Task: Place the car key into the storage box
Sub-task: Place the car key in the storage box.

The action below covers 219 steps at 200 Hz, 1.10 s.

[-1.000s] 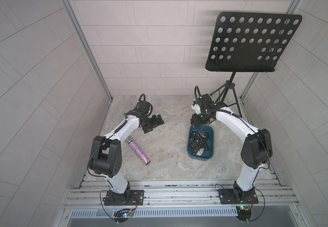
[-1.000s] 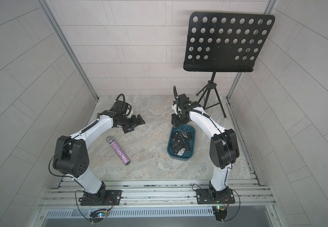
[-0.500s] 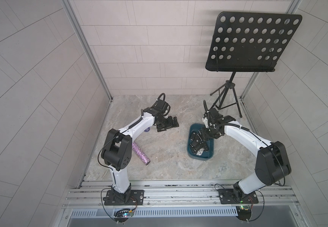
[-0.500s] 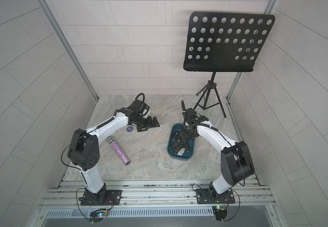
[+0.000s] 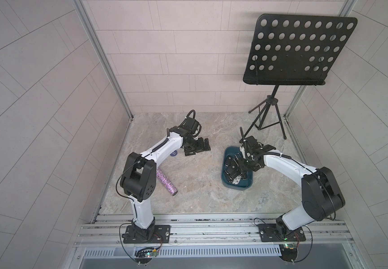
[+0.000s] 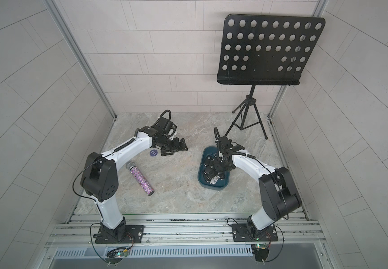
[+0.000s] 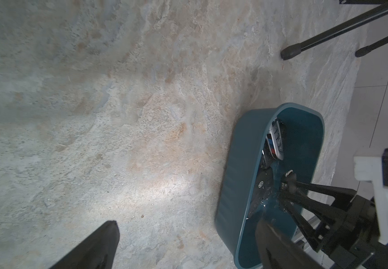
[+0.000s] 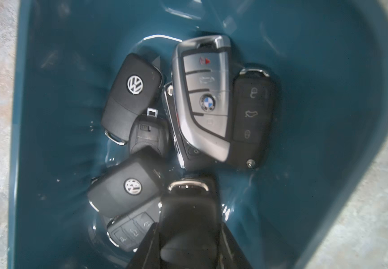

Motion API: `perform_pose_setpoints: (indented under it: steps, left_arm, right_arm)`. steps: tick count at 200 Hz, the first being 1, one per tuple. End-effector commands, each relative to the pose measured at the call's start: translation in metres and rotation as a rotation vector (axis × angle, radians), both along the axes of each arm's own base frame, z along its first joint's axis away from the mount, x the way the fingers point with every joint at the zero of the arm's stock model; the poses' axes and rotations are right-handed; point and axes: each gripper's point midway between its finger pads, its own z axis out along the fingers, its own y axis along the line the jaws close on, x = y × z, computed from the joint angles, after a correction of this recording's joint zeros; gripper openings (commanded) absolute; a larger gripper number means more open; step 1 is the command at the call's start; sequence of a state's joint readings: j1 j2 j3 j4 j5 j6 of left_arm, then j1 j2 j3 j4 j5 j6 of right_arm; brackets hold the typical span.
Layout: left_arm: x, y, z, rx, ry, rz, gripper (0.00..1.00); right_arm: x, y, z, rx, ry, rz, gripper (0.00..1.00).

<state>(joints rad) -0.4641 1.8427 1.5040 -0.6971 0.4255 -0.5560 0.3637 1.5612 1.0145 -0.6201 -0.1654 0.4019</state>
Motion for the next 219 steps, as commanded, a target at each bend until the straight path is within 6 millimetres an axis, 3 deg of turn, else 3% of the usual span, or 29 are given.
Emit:
perform_pose_setpoints:
  steps: [1,51,77,101,134,156,171,196,219]
  left_arm:
    - [0.003,0.003,-0.001,0.027,0.000,-0.005,1.00]
    - [0.003,0.004,-0.001,0.036,-0.003,-0.004,1.00]
    - [0.004,0.005,0.000,0.039,-0.008,-0.001,1.00]
    - [0.009,0.008,0.003,0.052,-0.020,0.005,1.00]
    - [0.024,0.021,0.017,0.075,-0.074,0.047,1.00]
    - [0.035,0.049,0.026,0.127,-0.117,0.106,1.00]
    - [0.038,0.076,0.030,0.179,-0.145,0.144,1.00]
    - [0.040,0.134,0.034,0.274,-0.177,0.221,1.00]
    - [0.038,0.198,0.036,0.352,-0.221,0.317,1.00]
  right_arm:
    - [0.005,-0.001,-0.008,-0.028,-0.003,-0.020,0.32]
    - [0.009,0.002,-0.017,-0.044,0.018,-0.015,0.35]
    - [0.010,0.002,-0.014,-0.045,0.011,-0.015,0.47]
    - [0.011,0.002,-0.001,-0.039,-0.013,-0.014,0.52]
    - [0.025,-0.009,0.033,-0.049,-0.109,-0.010,0.58]
    - [0.050,-0.043,0.056,-0.113,-0.200,-0.099,0.61]
    - [0.070,-0.077,0.067,-0.149,-0.253,-0.215,0.63]
    - [0.094,-0.128,0.076,-0.217,-0.344,-0.345,0.65]
    - [0.098,-0.176,0.071,-0.372,-0.422,-0.419,0.66]
